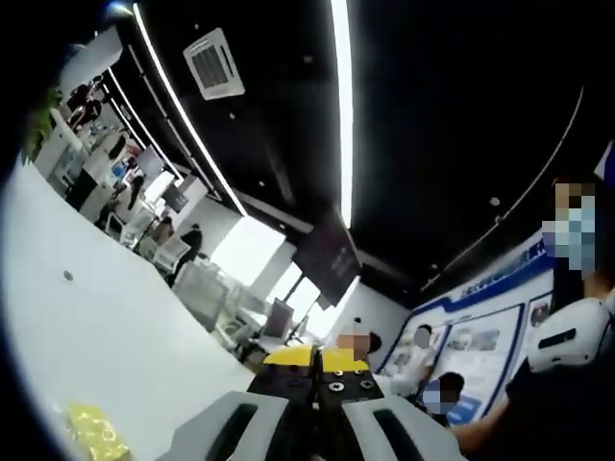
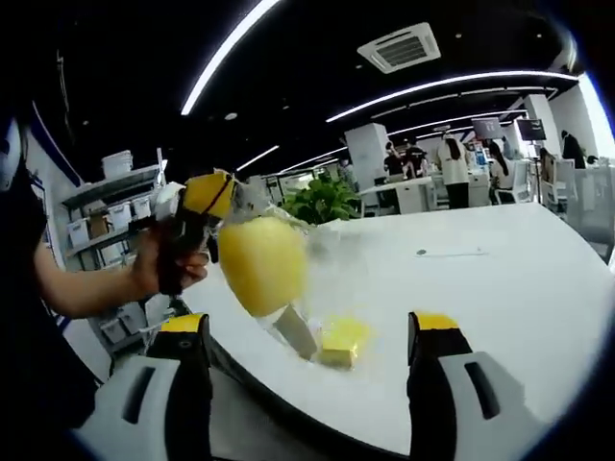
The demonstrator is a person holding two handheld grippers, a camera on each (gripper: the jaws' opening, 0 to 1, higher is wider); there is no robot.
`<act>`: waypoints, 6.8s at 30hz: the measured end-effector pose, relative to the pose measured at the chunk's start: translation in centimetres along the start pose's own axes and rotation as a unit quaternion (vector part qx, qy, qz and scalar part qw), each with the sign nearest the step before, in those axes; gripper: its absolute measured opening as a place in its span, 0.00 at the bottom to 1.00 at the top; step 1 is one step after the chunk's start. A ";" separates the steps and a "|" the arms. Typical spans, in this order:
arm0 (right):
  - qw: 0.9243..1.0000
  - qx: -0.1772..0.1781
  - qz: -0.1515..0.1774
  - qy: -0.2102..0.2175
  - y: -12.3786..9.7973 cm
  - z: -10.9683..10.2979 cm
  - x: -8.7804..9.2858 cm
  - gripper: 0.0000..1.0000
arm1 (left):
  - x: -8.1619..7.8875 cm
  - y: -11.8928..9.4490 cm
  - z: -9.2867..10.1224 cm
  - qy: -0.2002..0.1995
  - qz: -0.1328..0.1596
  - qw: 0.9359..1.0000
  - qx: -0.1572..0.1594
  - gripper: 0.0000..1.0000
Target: Compare the silicone blocks by pressing each to a similar depth, holding the contact briefly, and releasing to observe deformation and rebound differences across the visible hardness samples.
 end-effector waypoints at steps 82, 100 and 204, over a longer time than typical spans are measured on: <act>0.989 -0.134 0.046 -0.040 2.8 -2.7 -7.7 0.05 | -3.4 2.2 1.3 -0.049 0.055 0.995 0.060 0.00; 0.990 -0.139 0.024 -0.010 3.5 -2.1 -7.1 0.04 | -3.0 2.1 0.2 -0.064 0.058 0.995 0.042 0.00; 0.991 -0.117 0.066 -0.020 2.0 -1.6 -6.1 0.44 | -1.9 1.8 1.4 -0.101 0.086 0.991 0.020 0.00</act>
Point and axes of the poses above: the point that each gripper's makers call its tool centre point, and the gripper's own axes: y roughly forward along the fingers, z roughly to its right, x roughly out of its underside, the point moved 9 cm from there along -y, roughly backward along the fingers, and after that the axes turned 3 degrees about -z, right-handed, at the moved point
